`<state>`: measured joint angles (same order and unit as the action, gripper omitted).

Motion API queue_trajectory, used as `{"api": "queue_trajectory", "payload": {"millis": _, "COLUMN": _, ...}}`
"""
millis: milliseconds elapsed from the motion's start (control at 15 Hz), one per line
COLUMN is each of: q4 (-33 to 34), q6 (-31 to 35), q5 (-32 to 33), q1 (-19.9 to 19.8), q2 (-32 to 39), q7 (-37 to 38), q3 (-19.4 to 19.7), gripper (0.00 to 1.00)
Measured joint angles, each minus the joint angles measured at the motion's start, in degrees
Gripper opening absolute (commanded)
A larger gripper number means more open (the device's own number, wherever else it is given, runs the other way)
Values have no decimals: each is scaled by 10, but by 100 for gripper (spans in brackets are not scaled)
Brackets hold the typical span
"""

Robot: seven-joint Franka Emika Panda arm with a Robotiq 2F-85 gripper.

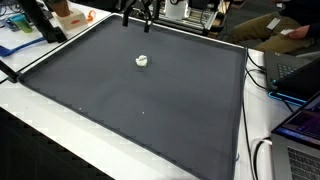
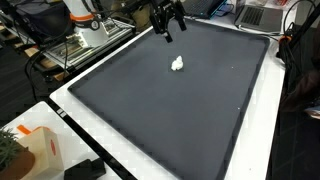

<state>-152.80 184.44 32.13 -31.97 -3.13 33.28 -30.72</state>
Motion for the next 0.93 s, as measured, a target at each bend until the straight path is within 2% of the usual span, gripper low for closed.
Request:
{"api": "queue_trajectory", "payload": {"millis": 533, "q4": 7, "q6": -1, "q5": 0, "q1": 7, "q2": 49, "q7": -1, "q3": -22, "gripper": 100}}
{"api": "queue_trajectory", "payload": {"millis": 600, "q4": 6, "q6": -1, "q5": -31, "q1": 31, "q2": 54, "q7": -24, "q3": -2, "gripper": 100}}
{"api": "queue_trajectory", "payload": {"millis": 800, "q4": 6, "q6": -2, "q5": -157, "q1": 153, "q2": 67, "q7": -128, "q3": 96, "gripper": 100}}
{"api": "queue_trajectory", "payload": {"millis": 933, "q4": 7, "q6": -1, "q5": -202, "q1": 201, "q2": 67, "q7": -162, "q3": 133, "gripper": 100}}
